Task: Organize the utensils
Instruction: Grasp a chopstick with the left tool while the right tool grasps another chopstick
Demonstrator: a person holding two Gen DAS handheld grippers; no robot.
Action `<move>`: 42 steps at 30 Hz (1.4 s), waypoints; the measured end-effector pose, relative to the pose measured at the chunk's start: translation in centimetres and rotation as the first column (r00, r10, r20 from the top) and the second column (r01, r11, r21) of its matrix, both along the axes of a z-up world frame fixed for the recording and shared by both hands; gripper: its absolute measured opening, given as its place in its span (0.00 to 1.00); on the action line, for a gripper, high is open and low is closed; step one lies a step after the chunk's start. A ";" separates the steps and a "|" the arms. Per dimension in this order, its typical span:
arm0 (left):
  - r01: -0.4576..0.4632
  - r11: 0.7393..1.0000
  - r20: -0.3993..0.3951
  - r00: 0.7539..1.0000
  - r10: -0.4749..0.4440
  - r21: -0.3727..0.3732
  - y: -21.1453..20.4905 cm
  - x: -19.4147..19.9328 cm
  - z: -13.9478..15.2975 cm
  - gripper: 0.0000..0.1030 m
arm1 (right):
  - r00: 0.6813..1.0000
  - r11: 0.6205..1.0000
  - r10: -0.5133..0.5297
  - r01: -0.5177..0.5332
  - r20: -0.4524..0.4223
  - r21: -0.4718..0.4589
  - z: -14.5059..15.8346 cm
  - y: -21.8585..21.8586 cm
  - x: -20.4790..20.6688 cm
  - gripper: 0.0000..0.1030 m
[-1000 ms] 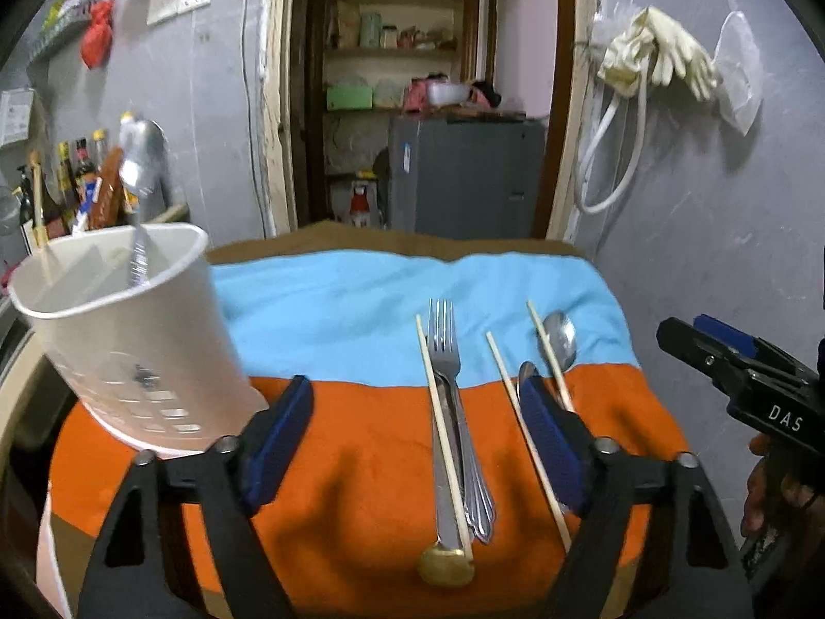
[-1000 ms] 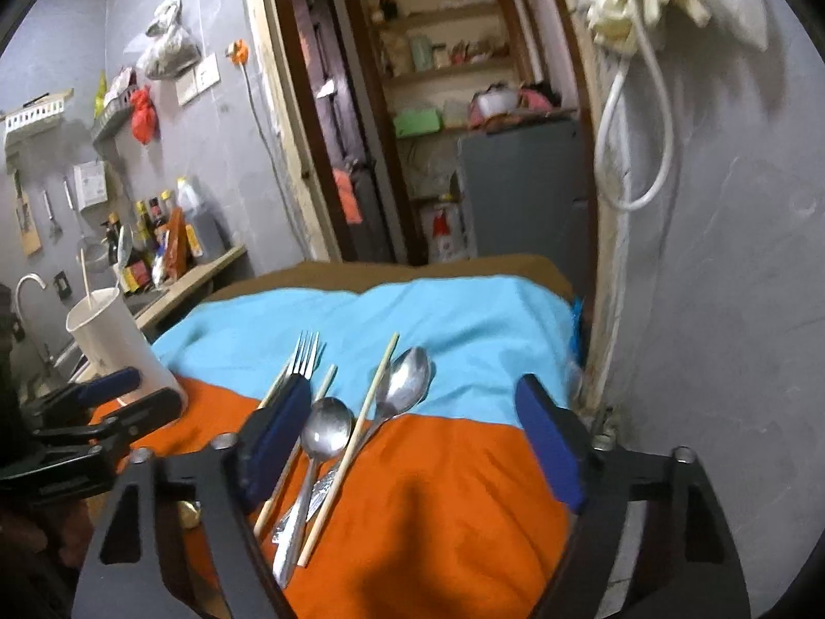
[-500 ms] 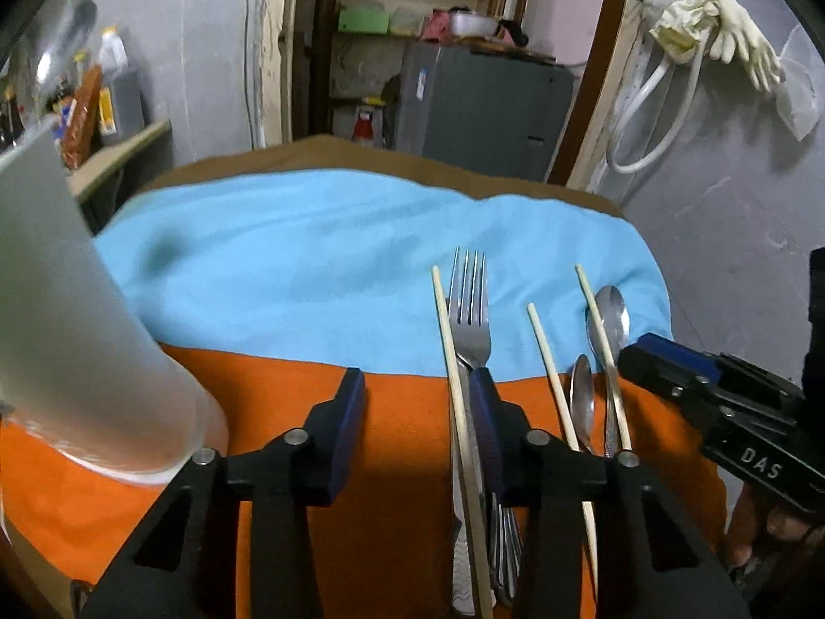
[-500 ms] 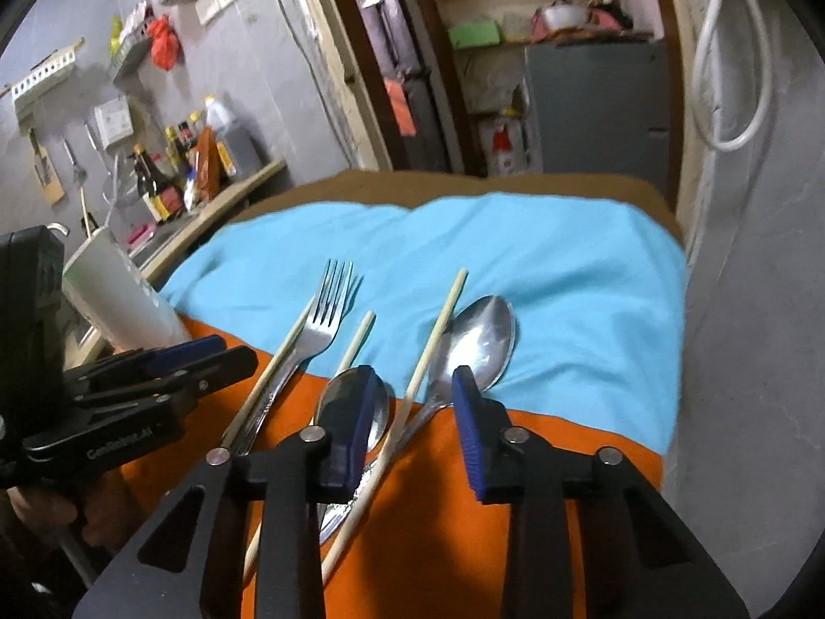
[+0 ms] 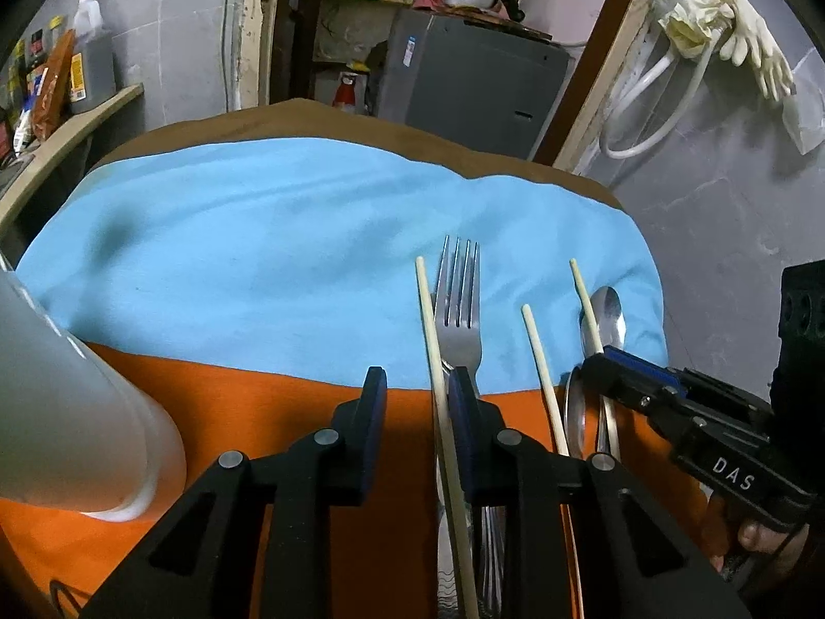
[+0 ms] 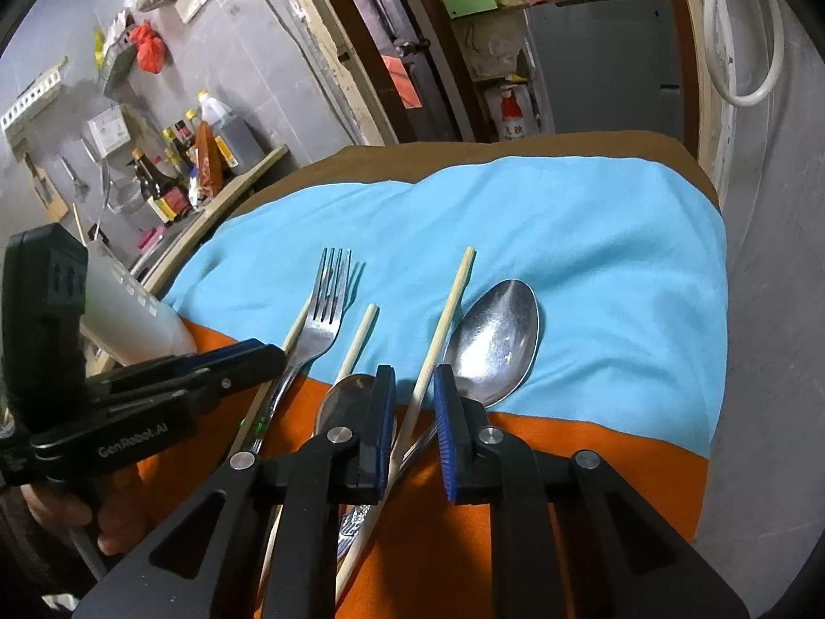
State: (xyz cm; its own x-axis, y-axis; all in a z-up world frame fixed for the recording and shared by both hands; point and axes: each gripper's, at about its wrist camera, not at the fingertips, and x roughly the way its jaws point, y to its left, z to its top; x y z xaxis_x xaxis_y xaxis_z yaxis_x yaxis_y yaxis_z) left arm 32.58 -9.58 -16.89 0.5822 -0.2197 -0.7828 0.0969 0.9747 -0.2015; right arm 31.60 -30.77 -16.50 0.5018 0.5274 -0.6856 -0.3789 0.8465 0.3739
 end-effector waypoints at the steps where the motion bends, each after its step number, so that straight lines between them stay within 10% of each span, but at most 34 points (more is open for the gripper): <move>1: 0.001 1.000 -0.005 1.000 -0.001 0.003 0.0 0.0 0.0 0.19 | 1.000 1.000 0.001 -0.001 -0.004 0.007 0.0 -0.1 0.0 0.13; 42: -0.013 0.988 -0.118 0.993 -0.005 -0.154 1.1 1.6 0.3 0.02 | 0.994 0.986 -0.037 0.053 -0.105 0.156 -1.1 -1.1 2.2 0.05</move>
